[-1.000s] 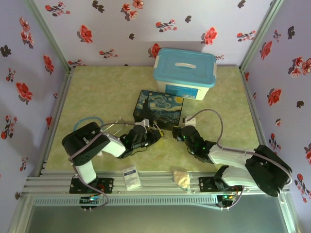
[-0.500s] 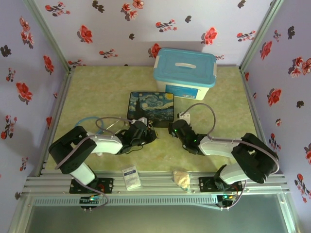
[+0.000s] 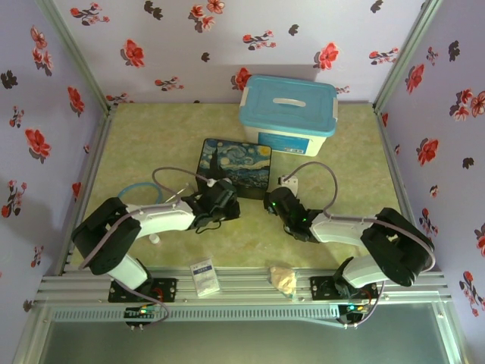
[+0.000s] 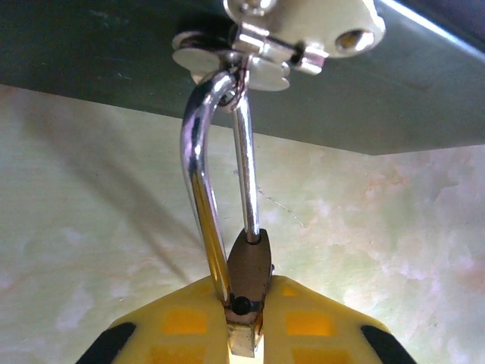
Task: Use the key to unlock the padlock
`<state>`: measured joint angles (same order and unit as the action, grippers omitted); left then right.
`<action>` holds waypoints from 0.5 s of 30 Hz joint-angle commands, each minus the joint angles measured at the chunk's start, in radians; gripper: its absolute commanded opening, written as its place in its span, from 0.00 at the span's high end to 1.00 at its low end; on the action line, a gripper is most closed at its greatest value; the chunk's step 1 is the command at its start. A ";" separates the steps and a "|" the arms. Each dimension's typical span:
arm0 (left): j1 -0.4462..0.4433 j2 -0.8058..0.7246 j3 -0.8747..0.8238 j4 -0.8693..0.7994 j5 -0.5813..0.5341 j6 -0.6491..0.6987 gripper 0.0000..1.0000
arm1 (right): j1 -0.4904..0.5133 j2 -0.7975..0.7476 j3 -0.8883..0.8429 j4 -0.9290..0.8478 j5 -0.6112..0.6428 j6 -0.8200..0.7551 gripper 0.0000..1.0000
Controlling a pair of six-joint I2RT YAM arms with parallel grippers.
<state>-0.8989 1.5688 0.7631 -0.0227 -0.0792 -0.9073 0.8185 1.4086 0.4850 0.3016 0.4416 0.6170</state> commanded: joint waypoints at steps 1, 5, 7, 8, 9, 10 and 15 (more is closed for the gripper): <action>-0.010 0.001 0.044 -0.172 -0.106 0.093 0.87 | -0.007 0.001 -0.023 0.016 0.002 0.033 0.49; -0.014 0.010 0.080 -0.238 -0.126 0.117 0.84 | -0.007 0.001 -0.030 0.022 -0.004 0.045 0.49; -0.014 0.009 0.073 -0.236 -0.124 0.107 0.83 | -0.006 0.002 -0.033 0.026 -0.007 0.046 0.50; -0.010 0.005 0.059 -0.211 -0.108 0.098 0.83 | -0.006 0.003 -0.035 0.029 -0.007 0.047 0.50; -0.007 -0.001 0.038 -0.173 -0.089 0.087 0.85 | -0.006 0.003 -0.035 0.032 -0.007 0.048 0.50; -0.007 -0.005 0.019 -0.135 -0.068 0.075 0.89 | -0.007 0.003 -0.035 0.033 -0.009 0.045 0.50; 0.007 -0.010 -0.028 -0.006 0.016 0.050 0.95 | -0.006 0.006 -0.028 0.034 -0.020 0.034 0.51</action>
<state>-0.9005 1.5681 0.7593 -0.0891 -0.1104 -0.8555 0.8177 1.4086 0.4591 0.3168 0.4240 0.6395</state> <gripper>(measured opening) 0.110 0.494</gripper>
